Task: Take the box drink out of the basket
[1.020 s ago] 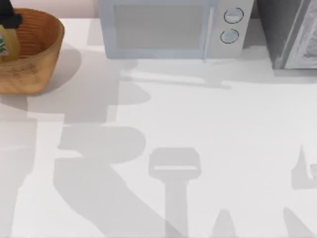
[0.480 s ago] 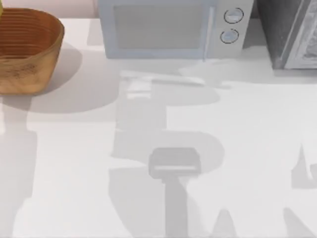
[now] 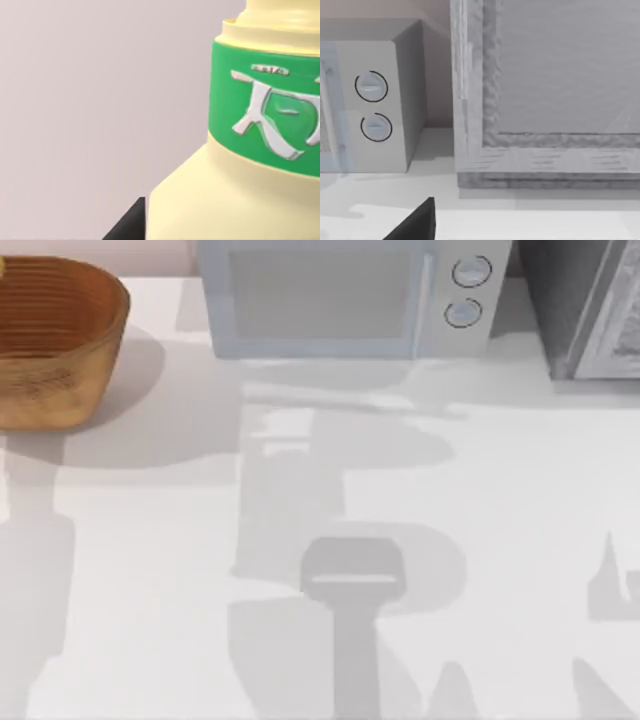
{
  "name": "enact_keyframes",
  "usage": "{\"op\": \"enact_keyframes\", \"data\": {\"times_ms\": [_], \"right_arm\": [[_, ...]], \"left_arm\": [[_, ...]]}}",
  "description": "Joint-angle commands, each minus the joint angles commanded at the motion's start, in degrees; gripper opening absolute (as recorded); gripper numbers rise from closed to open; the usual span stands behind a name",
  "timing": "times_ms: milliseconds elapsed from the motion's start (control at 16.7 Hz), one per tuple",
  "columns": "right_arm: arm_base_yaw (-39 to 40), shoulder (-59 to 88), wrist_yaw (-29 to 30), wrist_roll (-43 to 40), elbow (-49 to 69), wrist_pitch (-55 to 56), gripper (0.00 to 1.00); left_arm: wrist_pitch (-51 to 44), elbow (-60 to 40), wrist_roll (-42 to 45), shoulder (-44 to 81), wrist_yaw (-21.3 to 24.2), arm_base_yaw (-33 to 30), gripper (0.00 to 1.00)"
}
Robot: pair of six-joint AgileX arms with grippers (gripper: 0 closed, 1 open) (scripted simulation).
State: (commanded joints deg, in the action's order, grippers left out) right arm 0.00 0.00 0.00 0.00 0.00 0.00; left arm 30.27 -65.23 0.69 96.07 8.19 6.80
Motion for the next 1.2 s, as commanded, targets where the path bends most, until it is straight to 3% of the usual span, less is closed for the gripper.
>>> {"op": "enact_keyframes", "data": {"times_ms": [300, 900, 1200], "right_arm": [[0.0, 0.0, 0.0, 0.0, 0.0, 0.0, 1.0], [0.0, 0.0, 0.0, 0.0, 0.0, 0.0, 1.0], [0.0, 0.0, 0.0, 0.0, 0.0, 0.0, 1.0]], "left_arm": [[-5.5, 12.08, -0.19, -17.98, -1.48, -1.22, 0.0], [-22.21, 48.48, -0.36, -76.34, -6.09, -5.08, 0.0], [-29.01, 62.51, -0.67, -93.28, -7.83, -6.5, 0.0]]}}
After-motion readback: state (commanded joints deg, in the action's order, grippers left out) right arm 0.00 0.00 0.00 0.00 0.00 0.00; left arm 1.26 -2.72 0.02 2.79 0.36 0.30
